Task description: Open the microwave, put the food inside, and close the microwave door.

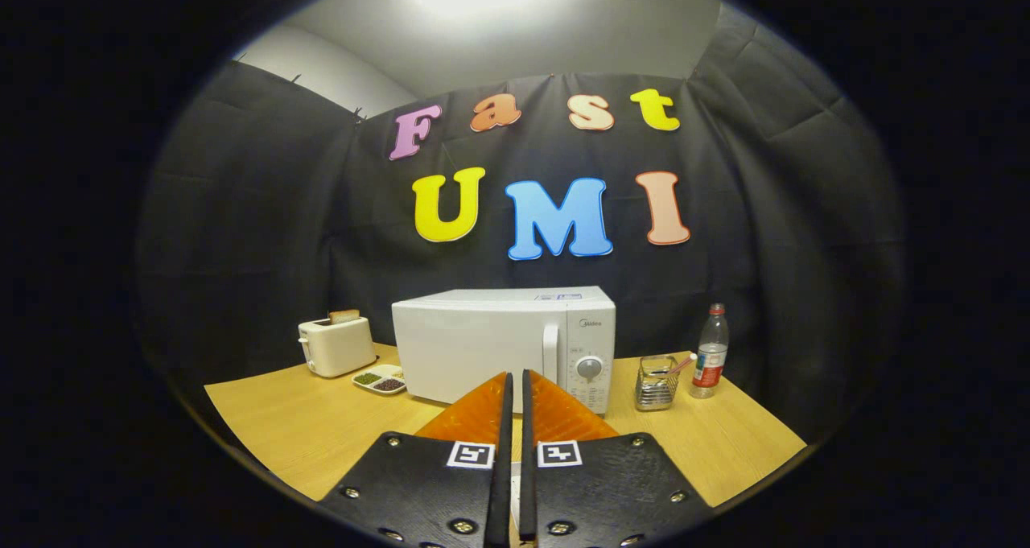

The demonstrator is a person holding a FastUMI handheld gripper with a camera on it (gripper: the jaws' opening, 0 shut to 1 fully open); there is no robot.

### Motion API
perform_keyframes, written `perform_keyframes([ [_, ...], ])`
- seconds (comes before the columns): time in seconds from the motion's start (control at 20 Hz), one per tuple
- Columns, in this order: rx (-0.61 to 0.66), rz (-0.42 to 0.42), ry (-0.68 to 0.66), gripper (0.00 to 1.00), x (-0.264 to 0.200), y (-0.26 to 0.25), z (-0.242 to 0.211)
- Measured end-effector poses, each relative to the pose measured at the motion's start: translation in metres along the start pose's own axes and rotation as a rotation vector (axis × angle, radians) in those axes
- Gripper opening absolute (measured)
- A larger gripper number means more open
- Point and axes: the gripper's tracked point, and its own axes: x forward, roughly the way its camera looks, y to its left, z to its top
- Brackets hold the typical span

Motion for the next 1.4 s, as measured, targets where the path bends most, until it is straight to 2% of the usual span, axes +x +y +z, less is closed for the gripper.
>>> perform_keyframes([
  [0.15,-0.042,0.005,-0.053,0.08,-0.037,-0.002,0.034],
  [0.35,-0.056,0.003,-0.087,0.08,-0.071,-0.009,0.056],
  [0.55,-0.048,0.015,-0.055,0.07,-0.091,-0.016,0.058],
  [0.85,-0.126,0.058,0.017,0.07,-0.095,0.003,0.046],
  [1.0,-0.104,0.1,0.024,0.07,-0.1,0.02,0.045],
  [1.2,-0.067,0.102,0.021,0.07,-0.103,0.016,0.039],
  [1.25,-0.048,0.105,0.03,0.1,-0.103,0.014,0.036],
  [1.4,0.022,0.078,0.021,0.76,-0.101,0.004,0.028],
])
